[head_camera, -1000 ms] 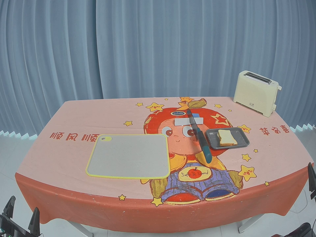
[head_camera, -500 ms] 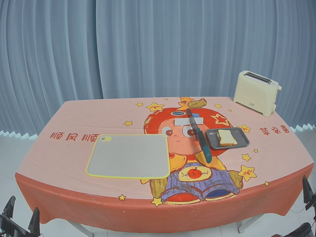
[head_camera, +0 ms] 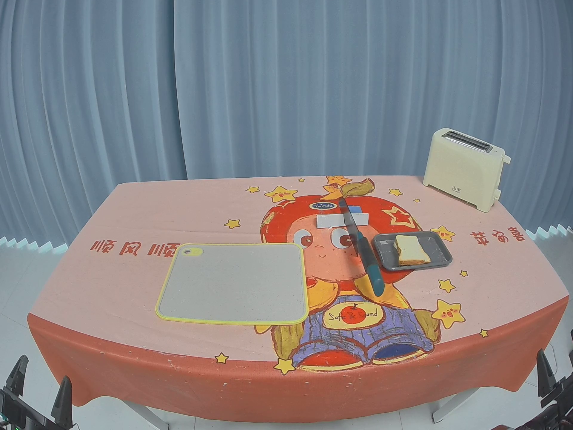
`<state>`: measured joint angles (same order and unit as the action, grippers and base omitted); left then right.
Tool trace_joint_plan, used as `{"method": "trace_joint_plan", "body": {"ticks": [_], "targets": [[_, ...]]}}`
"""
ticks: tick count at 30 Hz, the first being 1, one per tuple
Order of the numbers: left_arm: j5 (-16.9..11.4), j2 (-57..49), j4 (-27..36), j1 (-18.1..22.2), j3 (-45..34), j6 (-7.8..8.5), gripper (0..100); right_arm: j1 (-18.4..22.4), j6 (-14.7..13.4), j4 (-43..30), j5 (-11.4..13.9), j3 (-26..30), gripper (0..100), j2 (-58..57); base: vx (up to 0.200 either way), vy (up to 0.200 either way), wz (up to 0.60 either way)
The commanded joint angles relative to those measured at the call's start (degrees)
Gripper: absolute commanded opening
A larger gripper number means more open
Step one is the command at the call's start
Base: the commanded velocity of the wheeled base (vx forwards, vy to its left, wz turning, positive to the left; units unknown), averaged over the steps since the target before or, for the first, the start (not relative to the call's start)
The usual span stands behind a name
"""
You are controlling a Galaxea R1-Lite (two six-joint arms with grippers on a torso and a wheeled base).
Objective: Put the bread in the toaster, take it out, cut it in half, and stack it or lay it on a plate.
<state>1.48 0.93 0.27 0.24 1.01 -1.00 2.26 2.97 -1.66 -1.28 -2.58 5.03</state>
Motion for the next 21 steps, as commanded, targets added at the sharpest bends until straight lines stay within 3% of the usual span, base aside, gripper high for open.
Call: {"method": "trace_joint_plan", "body": {"ticks": [1, 9, 15, 21], "targets": [[0.02, -0.93, 0.0, 0.02, -0.92, 0.03, 100, -0.06, -2.45, -0.1, 0.14, 0.56, 100, -2.13, 0.0, 0.0, 0.0], [0.02, -0.93, 0.0, 0.02, -0.92, 0.03, 100, -0.15, -3.68, 0.87, 1.54, 2.23, 100, -2.05, 0.0, 0.0, 0.0], [0.02, -0.93, 0.0, 0.02, -0.92, 0.03, 100, -4.01, -3.41, 1.04, 2.07, 2.32, 100, -2.49, 0.0, 0.0, 0.0], [0.02, -0.93, 0.0, 0.02, -0.92, -0.06, 100, -3.05, -3.33, 1.13, 2.33, 2.32, 100, -3.63, 0.0, 0.0, 0.0]]}}
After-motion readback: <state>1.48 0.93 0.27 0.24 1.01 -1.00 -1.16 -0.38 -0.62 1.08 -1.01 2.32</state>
